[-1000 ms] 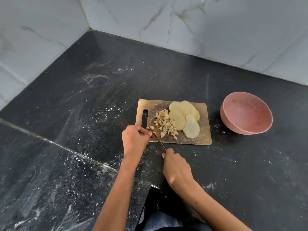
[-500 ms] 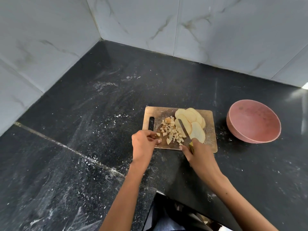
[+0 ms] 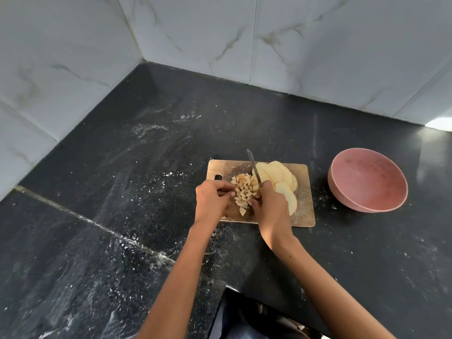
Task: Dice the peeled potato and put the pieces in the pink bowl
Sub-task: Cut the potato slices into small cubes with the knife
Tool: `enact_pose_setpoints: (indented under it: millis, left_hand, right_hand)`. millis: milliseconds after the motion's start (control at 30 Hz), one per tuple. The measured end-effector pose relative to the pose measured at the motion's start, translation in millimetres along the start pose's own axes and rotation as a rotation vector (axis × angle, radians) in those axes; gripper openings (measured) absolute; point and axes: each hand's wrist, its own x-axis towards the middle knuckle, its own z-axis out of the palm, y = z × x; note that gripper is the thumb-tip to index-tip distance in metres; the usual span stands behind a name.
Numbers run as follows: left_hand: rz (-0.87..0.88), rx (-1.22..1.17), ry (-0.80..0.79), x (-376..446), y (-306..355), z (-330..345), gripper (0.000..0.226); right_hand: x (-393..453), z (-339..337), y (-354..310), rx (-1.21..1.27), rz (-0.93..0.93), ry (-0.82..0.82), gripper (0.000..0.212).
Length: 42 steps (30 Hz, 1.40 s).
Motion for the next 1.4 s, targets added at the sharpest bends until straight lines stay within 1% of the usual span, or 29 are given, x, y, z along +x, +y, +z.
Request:
enact_pose_setpoints:
  millis: [100,167,300,400,467,567,667,733,800,900,967,1067,1167,1267,1400]
  left_hand:
    - [0.035,-0.044,-0.010,-4,0,-14,0.023]
    - [0.053,-0.031,-0.036,-8,0,-24,0.024]
    - [0.020,0.131,-0.172,-19,-7,-34,0.028]
    - [0.036,0.224,-0.203,-24,-12,-33,0.023]
    - [0.067,0.275,-0.186,-25,-13,-32,0.019]
    - [0.074,0.302,-0.169,-21,-14,-32,0.019]
    - [0.045,0.251,-0.170,-20,-15,-32,0.016]
    - [0.022,0.227,-0.121,-18,-14,-30,0.015]
    - [-0.009,0.195,-0.072,-15,-13,-24,0.017]
    - [-0.039,0.173,-0.017,-7,-6,-13,0.019]
    - [-0.042,0.146,0.011,-1,0,-5,0.020]
    - [-0.018,0.133,0.045,5,8,3,0.019]
    - [0.030,0.124,0.079,8,10,8,0.016]
    - [0.043,0.122,0.070,9,10,10,0.015]
    - [0.088,0.115,0.041,5,10,6,0.017]
  right_hand:
    - [-2,-15,12,0.063,0.025,0.019,0.022]
    - [-11,-21,22,0.079,0.037,-0.006,0.026]
    - [-23,-11,27,0.056,0.028,-0.104,0.035]
    - [-19,4,15,0.096,-0.017,-0.073,0.033]
    - [-11,11,6,0.066,-0.026,-0.048,0.030]
    - [-1,17,-4,0.070,-0.034,-0.014,0.025]
    - [3,15,-4,0.106,-0.025,0.015,0.023]
    - [1,5,4,0.145,0.020,0.049,0.023]
    - [-5,-8,17,0.089,0.058,0.082,0.025]
    - [-17,-17,31,0.060,0.083,0.039,0.027]
    - [-22,-14,35,0.086,0.100,0.004,0.027]
    - [-20,-4,33,0.109,0.078,0.035,0.026]
    - [-14,5,23,0.026,0.004,0.074,0.022]
    - [-7,11,12,0.002,-0.033,0.071,0.017]
    - [-5,8,13,0.049,0.032,0.050,0.019]
